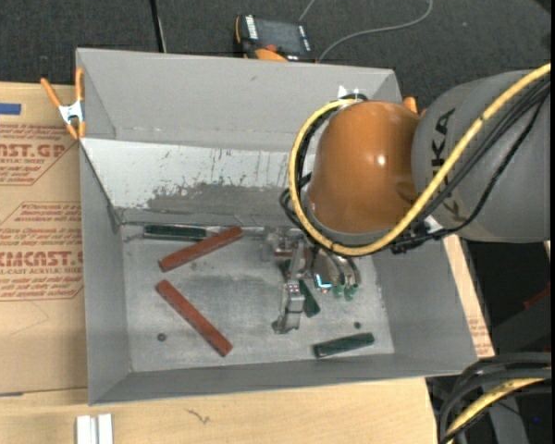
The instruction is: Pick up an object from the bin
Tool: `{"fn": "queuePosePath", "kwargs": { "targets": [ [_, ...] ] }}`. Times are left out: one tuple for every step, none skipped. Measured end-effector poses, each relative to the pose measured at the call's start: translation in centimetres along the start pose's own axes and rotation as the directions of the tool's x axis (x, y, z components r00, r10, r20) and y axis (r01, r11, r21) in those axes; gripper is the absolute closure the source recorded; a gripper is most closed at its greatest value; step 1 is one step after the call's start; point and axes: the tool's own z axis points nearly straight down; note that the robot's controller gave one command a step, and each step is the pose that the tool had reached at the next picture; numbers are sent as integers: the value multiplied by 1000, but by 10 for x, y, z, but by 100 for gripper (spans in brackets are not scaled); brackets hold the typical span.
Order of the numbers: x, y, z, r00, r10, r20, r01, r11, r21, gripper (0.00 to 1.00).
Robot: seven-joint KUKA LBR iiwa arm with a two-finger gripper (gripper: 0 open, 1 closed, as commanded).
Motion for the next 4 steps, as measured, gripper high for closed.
{"fn": "queuePosePath", "kwargs": {
  "targets": [
    [-35, 27, 141, 999, 48, 2, -48, 999, 0, 0],
    [-38, -69, 138, 995, -100, 6, 100, 995, 4, 0],
    [-71, -133, 137, 999, 54, 10, -54, 999, 1, 0],
    [-29, -147, 138, 909, -416, 6, 416, 909, 3, 0]
  ]
}}
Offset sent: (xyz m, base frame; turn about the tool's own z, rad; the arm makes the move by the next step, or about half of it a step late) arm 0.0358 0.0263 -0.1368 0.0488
